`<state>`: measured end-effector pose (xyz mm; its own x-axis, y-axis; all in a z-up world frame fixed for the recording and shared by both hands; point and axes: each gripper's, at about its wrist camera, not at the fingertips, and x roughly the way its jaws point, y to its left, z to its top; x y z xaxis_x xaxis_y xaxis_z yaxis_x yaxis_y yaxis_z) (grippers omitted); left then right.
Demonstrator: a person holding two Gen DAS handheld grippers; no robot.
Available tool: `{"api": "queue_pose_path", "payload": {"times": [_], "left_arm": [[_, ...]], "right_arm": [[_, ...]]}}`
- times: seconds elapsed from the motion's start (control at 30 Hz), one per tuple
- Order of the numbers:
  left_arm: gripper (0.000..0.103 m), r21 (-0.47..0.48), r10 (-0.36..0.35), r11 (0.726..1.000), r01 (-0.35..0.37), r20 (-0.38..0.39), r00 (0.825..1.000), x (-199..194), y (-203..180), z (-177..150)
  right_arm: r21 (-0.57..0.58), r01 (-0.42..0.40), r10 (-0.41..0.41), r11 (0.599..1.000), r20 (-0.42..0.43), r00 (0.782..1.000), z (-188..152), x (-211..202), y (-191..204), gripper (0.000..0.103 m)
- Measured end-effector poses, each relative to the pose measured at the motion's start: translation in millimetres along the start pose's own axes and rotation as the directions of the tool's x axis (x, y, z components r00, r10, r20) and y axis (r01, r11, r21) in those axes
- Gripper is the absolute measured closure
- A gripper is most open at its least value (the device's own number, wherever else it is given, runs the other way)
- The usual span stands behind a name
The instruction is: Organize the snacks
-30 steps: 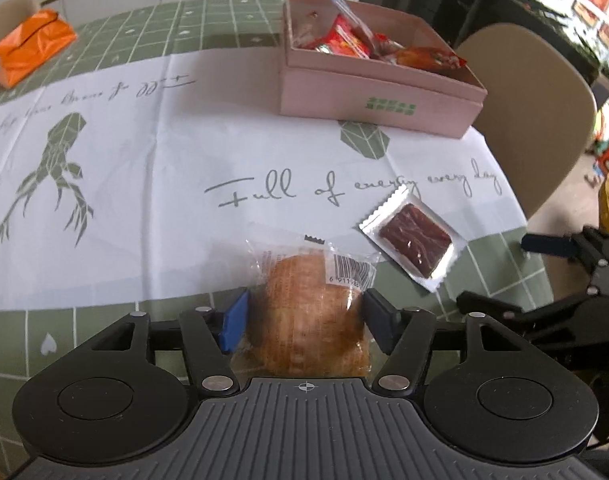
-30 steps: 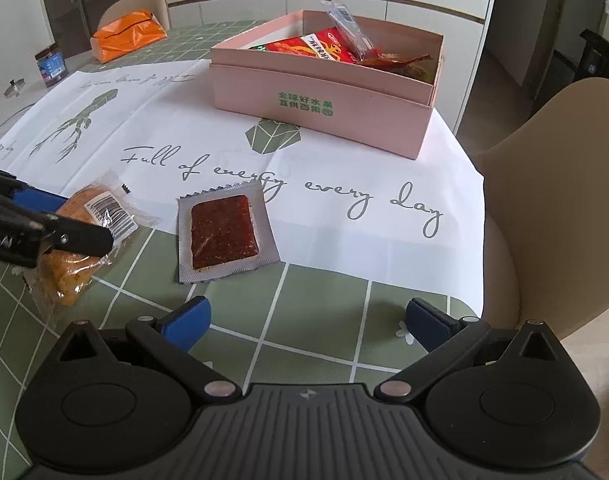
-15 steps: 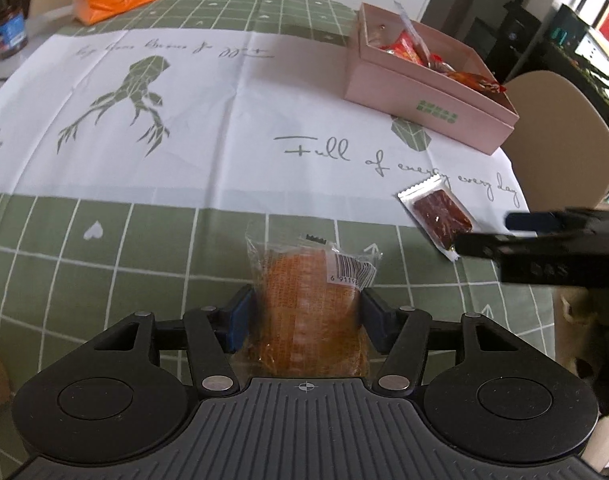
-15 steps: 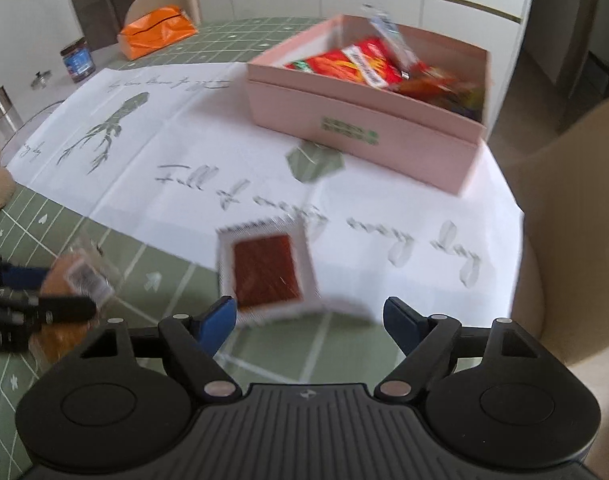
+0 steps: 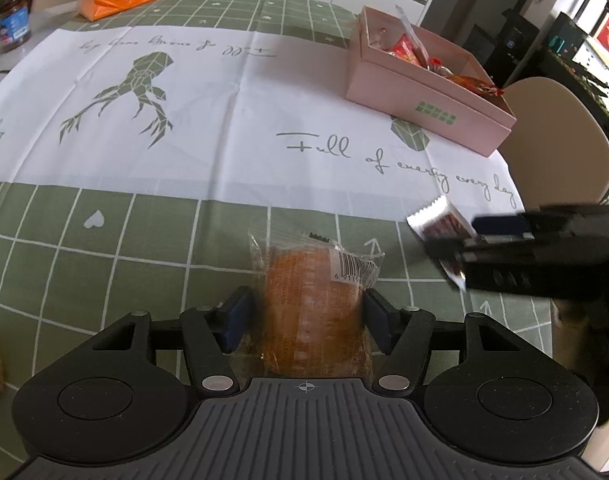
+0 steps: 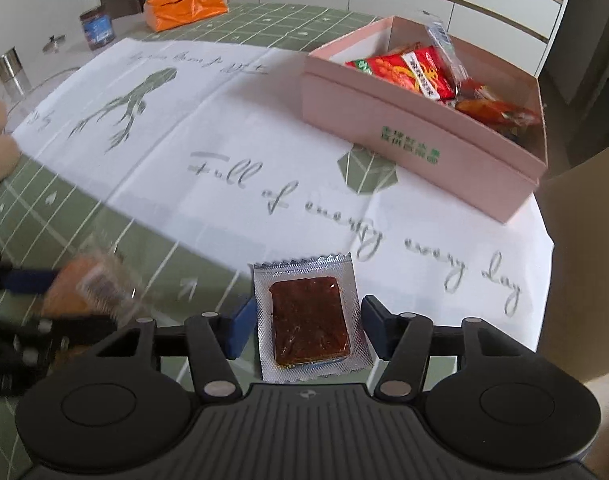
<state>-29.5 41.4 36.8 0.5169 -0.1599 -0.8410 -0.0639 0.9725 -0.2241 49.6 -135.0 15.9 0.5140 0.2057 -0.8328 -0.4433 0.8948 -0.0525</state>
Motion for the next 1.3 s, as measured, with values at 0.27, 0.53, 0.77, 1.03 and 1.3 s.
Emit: {"api": "queue_pose_path", "payload": {"times": [0.27,0.53,0.77,1.03,1.3], "left_arm": [[0.037,-0.003,-0.014,1.000,0.014,0.020,1.000,-1.2,1.5,-3.3],[0.045,0.010,-0.064,0.998,0.063,0.037,0.997,-10.9,1.8,-5.2],[0.046,0.040,-0.179,0.984,0.174,0.183,0.967,-56.4,-17.5,42.9],[0.045,0.186,-0.323,0.944,0.272,0.361,0.875,-85.2,-78.5,193.2],[0.048,0.057,-0.328,0.943,0.327,0.296,0.897,-9.8,-78.9,243.6]], "right_arm": [[0.063,-0.029,0.030,0.998,-0.021,0.999,-20.9,-26.4,-10.5,0.048],[0.103,-0.041,0.040,0.994,0.012,0.999,-26.9,-53.3,-22.2,0.050],[0.123,-0.034,0.028,0.992,0.053,0.998,-26.5,-75.8,-35.7,0.050],[0.131,-0.062,0.044,0.989,0.142,0.989,-10.2,-94.1,-52.8,0.050],[0.192,-0.076,0.043,0.979,0.168,0.985,-1.8,-88.4,-70.6,0.049]]}}
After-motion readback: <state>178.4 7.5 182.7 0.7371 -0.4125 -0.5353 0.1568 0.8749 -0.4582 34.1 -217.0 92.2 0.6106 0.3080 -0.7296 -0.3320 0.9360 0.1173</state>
